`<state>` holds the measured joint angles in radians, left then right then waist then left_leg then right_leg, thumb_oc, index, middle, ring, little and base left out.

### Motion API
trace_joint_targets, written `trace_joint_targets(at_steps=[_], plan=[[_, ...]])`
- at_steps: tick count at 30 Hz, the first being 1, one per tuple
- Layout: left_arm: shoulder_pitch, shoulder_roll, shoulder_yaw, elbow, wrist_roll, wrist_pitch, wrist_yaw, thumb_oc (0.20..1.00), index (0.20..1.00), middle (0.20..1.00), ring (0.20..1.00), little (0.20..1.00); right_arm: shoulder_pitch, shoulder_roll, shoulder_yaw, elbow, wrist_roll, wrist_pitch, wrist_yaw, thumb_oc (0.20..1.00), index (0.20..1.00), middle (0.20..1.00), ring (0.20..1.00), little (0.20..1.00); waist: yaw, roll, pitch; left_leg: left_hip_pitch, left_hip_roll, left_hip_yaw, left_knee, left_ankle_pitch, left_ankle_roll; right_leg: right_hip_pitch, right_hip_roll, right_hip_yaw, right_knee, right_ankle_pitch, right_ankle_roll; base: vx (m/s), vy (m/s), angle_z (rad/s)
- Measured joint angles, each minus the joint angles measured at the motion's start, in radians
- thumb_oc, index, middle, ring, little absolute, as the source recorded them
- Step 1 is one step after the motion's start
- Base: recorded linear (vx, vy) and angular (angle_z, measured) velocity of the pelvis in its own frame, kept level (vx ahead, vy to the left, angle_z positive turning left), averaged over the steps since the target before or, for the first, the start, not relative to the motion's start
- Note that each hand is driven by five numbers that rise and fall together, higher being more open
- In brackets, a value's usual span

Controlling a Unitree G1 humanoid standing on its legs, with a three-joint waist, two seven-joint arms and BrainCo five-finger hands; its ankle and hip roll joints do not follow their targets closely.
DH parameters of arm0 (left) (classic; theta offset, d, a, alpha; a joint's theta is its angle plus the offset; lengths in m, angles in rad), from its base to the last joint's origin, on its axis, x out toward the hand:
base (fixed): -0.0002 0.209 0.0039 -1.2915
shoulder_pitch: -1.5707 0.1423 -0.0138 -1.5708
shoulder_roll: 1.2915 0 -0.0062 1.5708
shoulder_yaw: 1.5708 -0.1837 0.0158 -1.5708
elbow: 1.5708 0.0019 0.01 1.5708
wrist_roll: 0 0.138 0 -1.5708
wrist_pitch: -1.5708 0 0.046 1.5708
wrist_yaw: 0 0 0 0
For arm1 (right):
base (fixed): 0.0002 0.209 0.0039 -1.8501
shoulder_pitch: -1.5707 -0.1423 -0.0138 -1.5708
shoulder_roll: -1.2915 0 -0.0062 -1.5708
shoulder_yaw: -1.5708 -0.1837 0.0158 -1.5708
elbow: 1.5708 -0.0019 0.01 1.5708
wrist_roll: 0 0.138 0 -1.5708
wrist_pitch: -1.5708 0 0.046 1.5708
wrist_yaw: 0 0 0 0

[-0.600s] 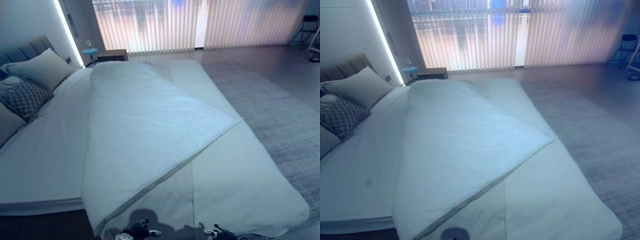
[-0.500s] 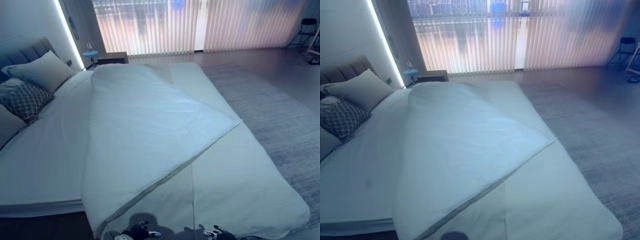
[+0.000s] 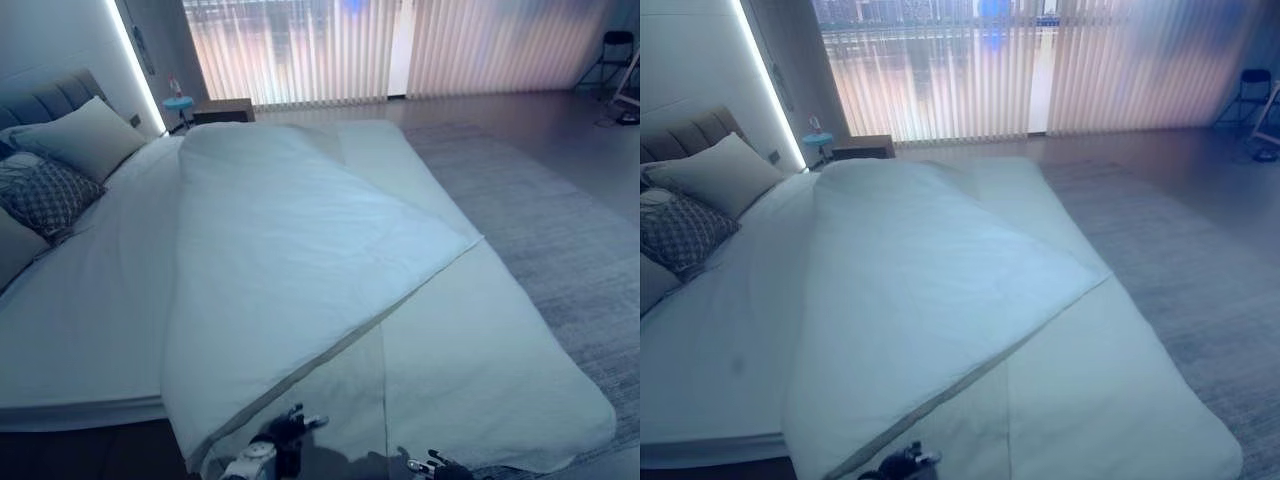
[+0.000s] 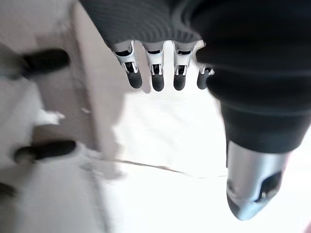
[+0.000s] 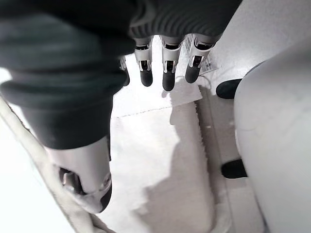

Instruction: Make the bed

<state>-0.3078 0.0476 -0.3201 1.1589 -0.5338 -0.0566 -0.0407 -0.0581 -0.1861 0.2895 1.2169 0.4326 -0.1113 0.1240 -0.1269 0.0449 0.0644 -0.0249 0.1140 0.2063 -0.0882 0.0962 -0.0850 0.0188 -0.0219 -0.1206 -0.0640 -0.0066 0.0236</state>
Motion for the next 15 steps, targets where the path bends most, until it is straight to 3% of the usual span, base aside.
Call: trace_joint_targets(at_steps=[5,8,10,15], plan=[[-0.205,0.004,0.032,-0.087,-0.175,-0.015,0.066,1.000,1.000,1.000,1.000,1.000,-0.065,-0.039,0.040,-0.083,0.035,0.000,-0.003,1.000,1.000,1.000,1.000,1.000,-0.032,-0.018,0.128,-0.082,-0.003,0.022,0.024,0.013,0.012,-0.122,-0.004,0.006,0.085,0.006,0.003,-0.25,0.003,-0.14],[-0.389,0.019,0.066,-0.092,-0.270,-0.032,0.101,1.000,1.000,1.000,1.000,1.000,-0.160,-0.044,0.059,-0.122,0.070,0.000,-0.003,1.000,1.000,1.000,1.000,1.000,-0.053,-0.064,0.227,-0.216,-0.009,0.015,0.095,0.022,0.028,-0.299,-0.025,0.001,0.246,-0.046,0.009,-0.17,-0.060,-0.01],[-0.431,0.009,0.068,-0.109,-0.334,-0.033,0.125,1.000,1.000,1.000,1.000,1.000,-0.152,-0.058,0.074,-0.198,0.084,0.000,-0.003,1.000,1.000,1.000,1.000,1.000,-0.067,-0.084,0.243,-0.300,-0.014,0.002,0.172,0.020,0.026,-0.382,-0.046,-0.005,0.346,-0.088,0.019,-0.10,-0.050,0.30],[-0.457,0.013,0.131,-0.119,-0.432,-0.041,0.149,1.000,1.000,1.000,1.000,1.000,-0.162,-0.068,0.074,-0.272,0.104,0.000,-0.002,1.000,1.000,1.000,1.000,1.000,-0.083,-0.089,0.252,-0.392,-0.005,0.008,0.233,-0.013,0.021,-0.522,-0.054,0.006,0.504,-0.153,-0.018,-0.05,-0.007,0.07]])
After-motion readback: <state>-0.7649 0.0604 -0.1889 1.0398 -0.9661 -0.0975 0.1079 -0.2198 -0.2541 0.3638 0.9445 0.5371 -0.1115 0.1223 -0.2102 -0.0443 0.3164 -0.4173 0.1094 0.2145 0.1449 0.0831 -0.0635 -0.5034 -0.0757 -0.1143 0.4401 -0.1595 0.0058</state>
